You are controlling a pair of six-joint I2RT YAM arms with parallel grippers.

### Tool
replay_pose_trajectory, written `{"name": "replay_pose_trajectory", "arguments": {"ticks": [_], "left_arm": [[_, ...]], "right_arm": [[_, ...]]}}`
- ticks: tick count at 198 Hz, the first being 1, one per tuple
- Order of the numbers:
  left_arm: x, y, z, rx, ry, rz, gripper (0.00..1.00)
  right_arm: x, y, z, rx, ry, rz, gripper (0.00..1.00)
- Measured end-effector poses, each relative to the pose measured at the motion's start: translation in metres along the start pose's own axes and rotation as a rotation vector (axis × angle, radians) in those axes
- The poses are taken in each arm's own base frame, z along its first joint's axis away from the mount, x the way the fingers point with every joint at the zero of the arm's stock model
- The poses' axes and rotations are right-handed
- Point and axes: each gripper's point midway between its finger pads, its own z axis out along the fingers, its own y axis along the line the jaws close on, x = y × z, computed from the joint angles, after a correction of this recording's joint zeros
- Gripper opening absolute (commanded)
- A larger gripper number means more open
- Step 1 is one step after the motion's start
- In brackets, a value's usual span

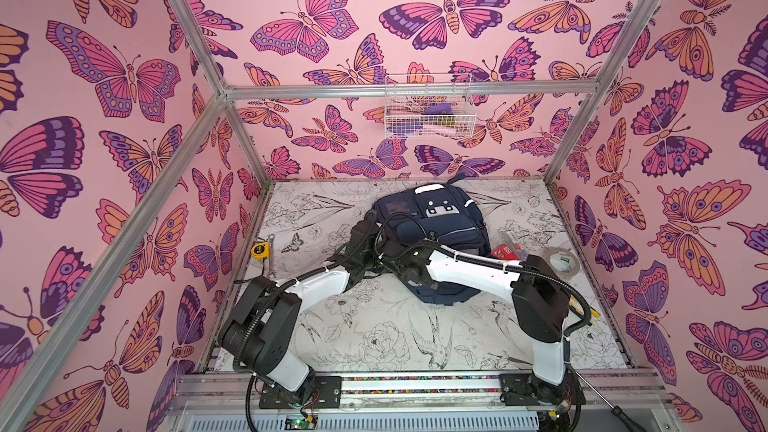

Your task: Pack the student bag

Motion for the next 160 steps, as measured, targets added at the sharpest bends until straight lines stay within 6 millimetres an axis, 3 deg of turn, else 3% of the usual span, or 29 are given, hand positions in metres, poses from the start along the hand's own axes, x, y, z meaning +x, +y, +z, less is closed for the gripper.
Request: {"name": "replay_pose_trajectory", "arguments": {"ticks": [55,118,133,147,160], "left_arm": [[0.000,0.000,0.000,0.000,0.001,0.023,0.00],[0.003,0.009,0.000,-0.036,0.015,0.021,0.00],[0.004,0.010,0.000,-0.038,0.022,0.019,0.00],[0.004,0.011,0.000,-0.037,0.027,0.019,0.26],[0.006,0.010,0.000,-0.034,0.040,0.030,0.49]], "right_arm": [[0.003,-0.002,-0.010,-0.048,0.045,-0.006,0.00],[0.002,-0.035,-0.032,-0.141,0.070,-0.015,0.00],[0.005,-0.030,-0.032,-0.179,0.090,-0.035,0.17],[0.012,-0.021,-0.030,-0.226,0.112,-0.056,0.37],[0.018,-0.014,-0.029,-0.261,0.127,-0.084,0.42]]}}
